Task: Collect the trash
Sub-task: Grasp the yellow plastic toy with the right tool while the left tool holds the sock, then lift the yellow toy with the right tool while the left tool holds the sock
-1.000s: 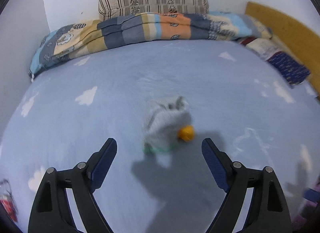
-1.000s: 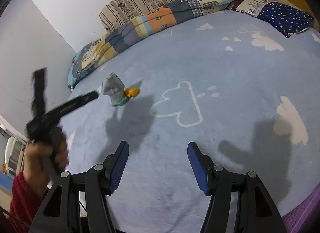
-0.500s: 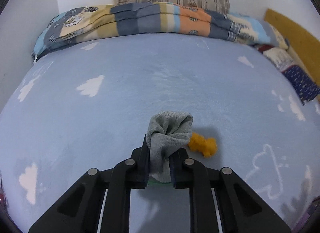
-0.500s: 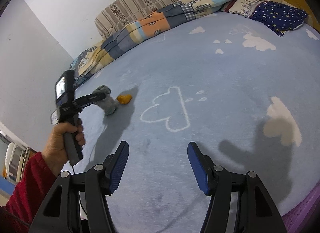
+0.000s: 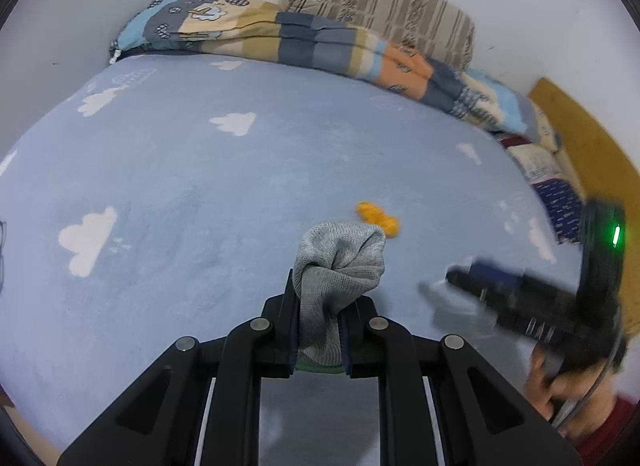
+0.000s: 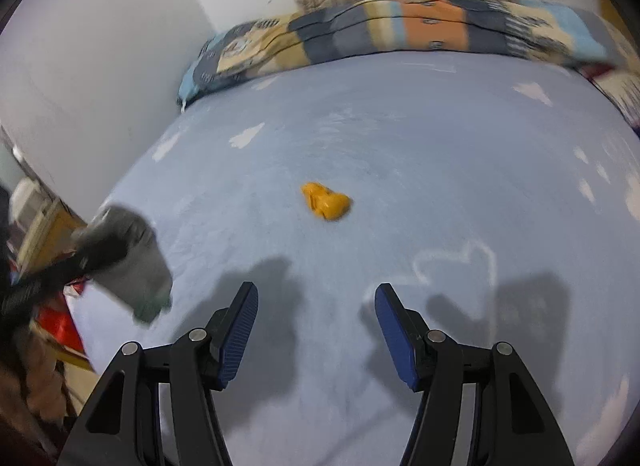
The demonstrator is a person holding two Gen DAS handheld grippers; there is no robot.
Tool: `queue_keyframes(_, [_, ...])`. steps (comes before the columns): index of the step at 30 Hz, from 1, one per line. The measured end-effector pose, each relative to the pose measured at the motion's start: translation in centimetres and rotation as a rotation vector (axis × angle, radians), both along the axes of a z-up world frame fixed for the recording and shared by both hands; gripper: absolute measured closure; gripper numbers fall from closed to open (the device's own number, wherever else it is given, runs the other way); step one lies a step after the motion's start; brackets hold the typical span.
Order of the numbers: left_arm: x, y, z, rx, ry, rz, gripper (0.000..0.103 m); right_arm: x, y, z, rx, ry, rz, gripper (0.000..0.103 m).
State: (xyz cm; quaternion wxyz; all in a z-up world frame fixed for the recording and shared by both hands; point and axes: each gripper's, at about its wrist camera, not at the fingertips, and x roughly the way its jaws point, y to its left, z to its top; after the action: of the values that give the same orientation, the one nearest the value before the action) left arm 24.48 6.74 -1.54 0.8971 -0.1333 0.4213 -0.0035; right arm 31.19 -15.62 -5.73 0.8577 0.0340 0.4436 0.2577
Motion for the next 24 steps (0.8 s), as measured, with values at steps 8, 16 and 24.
queue_keyframes(8, [1.3,1.4,-0.1,0.049,-0.009,0.027,0.088,7.9,5.4,-1.5,-0.11,-0.034,0.133,0.039])
queue_keyframes(16, [1.4,1.8,-0.3,0.023,0.01,0.021,0.088,11.5,8.7,-6.8,-0.277,0.028,0.182,0.062])
queue_keyframes(24, [0.4,0.1,0.5,0.06,-0.034,-0.01,0.088,5.7,3.7,-2.8,-0.12,-0.013,-0.002,0.062])
